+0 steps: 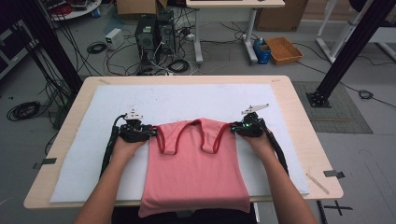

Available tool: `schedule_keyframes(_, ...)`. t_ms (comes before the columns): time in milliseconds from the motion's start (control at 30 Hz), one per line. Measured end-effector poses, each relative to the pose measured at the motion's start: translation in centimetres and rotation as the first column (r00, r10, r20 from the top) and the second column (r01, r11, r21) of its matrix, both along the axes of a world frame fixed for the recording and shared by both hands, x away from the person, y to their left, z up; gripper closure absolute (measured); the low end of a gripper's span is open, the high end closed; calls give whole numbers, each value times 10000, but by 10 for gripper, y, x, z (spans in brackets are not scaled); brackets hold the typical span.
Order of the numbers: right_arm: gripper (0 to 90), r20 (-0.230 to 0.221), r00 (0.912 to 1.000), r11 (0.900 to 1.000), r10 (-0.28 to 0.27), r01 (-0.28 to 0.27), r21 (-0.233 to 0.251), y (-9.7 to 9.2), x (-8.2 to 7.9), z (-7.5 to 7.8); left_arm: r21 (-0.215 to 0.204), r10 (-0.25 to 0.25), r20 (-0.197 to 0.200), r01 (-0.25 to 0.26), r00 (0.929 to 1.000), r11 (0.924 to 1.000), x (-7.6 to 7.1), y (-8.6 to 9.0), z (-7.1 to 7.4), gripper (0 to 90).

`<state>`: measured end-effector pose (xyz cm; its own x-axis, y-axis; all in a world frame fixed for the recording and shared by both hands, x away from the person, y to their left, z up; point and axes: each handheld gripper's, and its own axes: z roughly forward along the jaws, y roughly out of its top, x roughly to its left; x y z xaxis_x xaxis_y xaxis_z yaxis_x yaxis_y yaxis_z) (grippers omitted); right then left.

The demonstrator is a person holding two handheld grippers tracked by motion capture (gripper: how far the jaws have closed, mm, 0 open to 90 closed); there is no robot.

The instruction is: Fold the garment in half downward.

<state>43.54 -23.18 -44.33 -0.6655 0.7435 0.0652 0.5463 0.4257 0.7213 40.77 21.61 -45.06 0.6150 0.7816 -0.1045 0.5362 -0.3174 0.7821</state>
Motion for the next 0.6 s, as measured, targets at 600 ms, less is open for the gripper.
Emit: schedule_keyframes(600, 841, 891, 9954, 9988, -344, 311, 381, -5, 9, 23, -436, 433, 767, -400, 9961, 9982, 12, 7, 15, 835)
